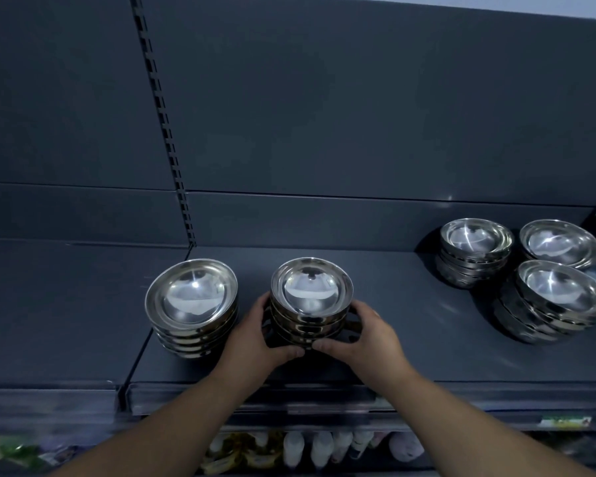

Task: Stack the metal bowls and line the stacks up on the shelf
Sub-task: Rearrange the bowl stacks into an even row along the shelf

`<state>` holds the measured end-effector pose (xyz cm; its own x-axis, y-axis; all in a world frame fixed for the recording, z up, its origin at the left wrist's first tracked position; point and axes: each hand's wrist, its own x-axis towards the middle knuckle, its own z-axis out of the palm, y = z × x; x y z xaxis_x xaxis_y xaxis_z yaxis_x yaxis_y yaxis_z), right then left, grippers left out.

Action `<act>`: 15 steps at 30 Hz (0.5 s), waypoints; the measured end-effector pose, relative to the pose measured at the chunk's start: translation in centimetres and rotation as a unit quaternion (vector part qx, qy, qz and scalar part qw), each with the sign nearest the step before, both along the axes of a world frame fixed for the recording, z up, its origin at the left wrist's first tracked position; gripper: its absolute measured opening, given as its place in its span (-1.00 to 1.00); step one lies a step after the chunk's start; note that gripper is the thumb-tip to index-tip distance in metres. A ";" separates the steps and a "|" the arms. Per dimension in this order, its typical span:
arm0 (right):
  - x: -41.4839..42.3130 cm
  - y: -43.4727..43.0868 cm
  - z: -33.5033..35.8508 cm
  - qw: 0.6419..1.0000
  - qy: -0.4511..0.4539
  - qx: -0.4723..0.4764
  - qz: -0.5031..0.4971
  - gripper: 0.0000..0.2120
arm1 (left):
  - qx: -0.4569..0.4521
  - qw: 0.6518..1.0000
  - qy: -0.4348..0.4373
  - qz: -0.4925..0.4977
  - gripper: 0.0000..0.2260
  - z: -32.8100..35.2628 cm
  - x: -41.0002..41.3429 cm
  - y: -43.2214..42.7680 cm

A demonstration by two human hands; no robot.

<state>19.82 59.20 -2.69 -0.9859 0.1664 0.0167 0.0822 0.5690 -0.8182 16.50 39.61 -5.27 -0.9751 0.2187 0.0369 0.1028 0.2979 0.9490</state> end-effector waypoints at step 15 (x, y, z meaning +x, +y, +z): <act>-0.1 -0.1 -0.3 1.000 0.009 0.017 -0.009 -0.15 | 0.025 1.000 -0.010 -0.004 -0.21 -0.1 -0.3 0.2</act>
